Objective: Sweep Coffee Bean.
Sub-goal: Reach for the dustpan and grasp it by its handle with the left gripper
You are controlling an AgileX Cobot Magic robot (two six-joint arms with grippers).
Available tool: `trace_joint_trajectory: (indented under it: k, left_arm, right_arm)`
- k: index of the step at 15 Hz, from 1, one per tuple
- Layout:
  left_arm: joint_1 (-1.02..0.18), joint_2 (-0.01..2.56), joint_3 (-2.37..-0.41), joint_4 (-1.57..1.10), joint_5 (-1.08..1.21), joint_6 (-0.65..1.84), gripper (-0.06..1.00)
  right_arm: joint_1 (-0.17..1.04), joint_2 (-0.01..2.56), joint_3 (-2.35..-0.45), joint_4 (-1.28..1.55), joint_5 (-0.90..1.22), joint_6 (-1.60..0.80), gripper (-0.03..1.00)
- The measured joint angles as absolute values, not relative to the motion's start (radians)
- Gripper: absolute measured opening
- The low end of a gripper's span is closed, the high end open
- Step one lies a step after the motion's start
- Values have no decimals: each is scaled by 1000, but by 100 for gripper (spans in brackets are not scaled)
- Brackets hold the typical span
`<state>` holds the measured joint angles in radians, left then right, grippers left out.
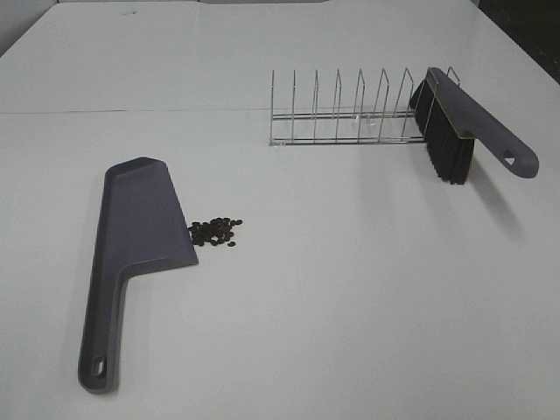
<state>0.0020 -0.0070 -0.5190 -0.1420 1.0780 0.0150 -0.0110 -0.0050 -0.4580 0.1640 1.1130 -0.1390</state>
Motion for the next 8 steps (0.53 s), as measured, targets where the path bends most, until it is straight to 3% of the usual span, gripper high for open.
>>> trace_joint_trajectory:
  k: [4,8]
  left_arm:
    - [2,-7,-519,-142,1078,15,77]
    - [2,149,-519,-142,1077,11,77]
  right_arm:
    - [-11,-5,-458,164,1113,-139,75]
    - [-11,-5,-458,164,1113,-139,75]
